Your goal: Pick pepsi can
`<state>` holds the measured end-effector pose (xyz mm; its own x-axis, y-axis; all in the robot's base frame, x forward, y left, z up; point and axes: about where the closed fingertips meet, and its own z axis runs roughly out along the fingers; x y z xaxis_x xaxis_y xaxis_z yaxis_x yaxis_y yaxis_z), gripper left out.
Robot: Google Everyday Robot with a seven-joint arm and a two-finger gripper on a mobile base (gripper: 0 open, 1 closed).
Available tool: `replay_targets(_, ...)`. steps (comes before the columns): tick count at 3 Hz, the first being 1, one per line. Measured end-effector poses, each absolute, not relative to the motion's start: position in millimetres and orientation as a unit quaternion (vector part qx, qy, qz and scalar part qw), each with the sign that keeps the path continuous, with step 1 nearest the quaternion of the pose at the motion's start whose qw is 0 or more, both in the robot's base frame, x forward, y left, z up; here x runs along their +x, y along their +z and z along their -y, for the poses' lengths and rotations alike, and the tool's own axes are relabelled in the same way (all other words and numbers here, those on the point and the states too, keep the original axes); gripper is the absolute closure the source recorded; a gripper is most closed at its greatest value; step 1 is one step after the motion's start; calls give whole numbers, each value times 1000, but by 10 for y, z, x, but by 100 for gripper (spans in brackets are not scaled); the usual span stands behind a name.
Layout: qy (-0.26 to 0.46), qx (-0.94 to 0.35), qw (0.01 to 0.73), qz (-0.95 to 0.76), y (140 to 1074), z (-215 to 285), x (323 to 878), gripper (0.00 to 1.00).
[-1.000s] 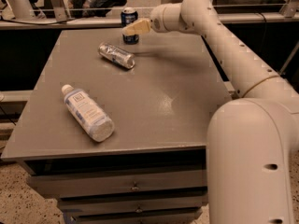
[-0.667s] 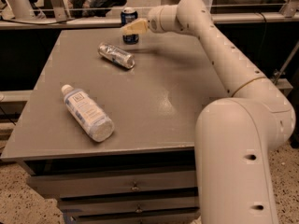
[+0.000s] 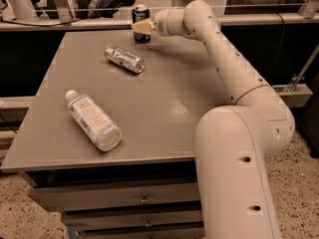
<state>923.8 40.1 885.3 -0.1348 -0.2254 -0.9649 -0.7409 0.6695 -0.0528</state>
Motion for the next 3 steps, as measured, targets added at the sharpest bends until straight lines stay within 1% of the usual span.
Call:
replay_targets(1, 237, -328, 571, -715, 8914, -412, 9254, 64)
replay_targets(2, 251, -325, 581, -703, 9113, -355, 9111, 87)
replay_targets(3, 296, -334, 582, -680, 9330, -277, 8704, 100)
